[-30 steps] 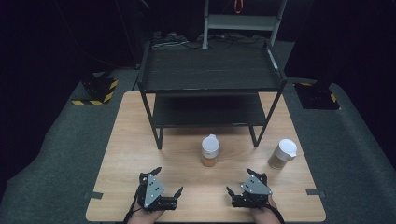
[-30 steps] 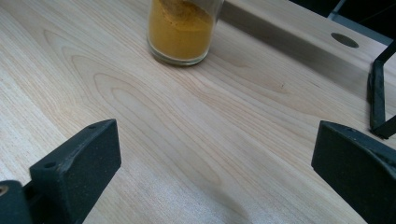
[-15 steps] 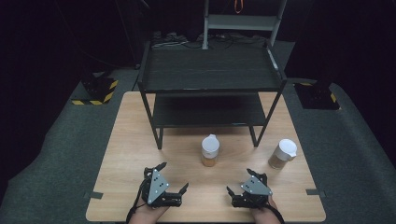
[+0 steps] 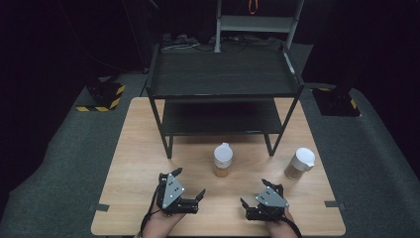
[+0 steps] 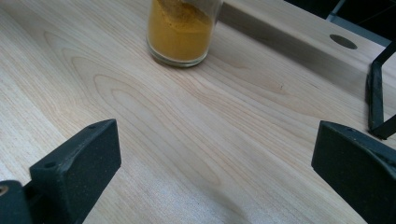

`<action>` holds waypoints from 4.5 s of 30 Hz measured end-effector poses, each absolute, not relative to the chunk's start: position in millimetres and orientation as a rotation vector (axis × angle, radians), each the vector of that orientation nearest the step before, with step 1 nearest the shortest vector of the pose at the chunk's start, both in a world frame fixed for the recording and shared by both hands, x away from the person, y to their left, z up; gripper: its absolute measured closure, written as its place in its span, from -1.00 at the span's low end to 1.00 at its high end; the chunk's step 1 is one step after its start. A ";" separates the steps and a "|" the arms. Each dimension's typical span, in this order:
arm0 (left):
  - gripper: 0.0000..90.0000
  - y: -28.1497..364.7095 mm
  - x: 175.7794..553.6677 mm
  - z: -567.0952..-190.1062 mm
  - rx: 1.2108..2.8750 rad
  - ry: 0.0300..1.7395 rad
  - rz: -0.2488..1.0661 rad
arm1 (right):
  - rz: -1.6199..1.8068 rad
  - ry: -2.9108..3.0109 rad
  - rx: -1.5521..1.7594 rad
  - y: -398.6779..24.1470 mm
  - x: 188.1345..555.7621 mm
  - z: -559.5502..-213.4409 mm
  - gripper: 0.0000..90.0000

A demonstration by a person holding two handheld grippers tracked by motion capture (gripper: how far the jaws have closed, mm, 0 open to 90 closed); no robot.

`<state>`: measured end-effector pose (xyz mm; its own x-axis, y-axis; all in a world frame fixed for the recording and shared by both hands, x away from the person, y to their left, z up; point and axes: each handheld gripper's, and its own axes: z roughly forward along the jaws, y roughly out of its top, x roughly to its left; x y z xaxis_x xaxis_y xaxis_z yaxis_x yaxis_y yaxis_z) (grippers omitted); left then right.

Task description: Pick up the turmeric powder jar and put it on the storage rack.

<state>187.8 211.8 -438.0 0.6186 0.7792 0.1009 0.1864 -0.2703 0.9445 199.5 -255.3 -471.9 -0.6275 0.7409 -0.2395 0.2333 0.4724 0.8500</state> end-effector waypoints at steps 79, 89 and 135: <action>-0.99 144.2 279.0 -474.5 1.730 0.833 0.562 | 1.113 2.124 0.797 -258.2 200.0 -472.4 -0.99; -0.75 140.5 285.5 -483.4 1.684 0.866 0.554 | 1.120 2.123 0.800 -259.3 200.4 -472.5 -0.99; -0.32 159.6 260.8 -471.3 1.618 0.806 0.615 | 1.129 2.119 0.806 -260.3 200.2 -473.0 -0.99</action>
<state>260.8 159.6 -471.3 0.6247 0.7801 -0.0345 0.1729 -0.0951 0.9803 200.2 -260.3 -473.0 -0.6361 0.7396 -0.2201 0.2301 0.4541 0.8608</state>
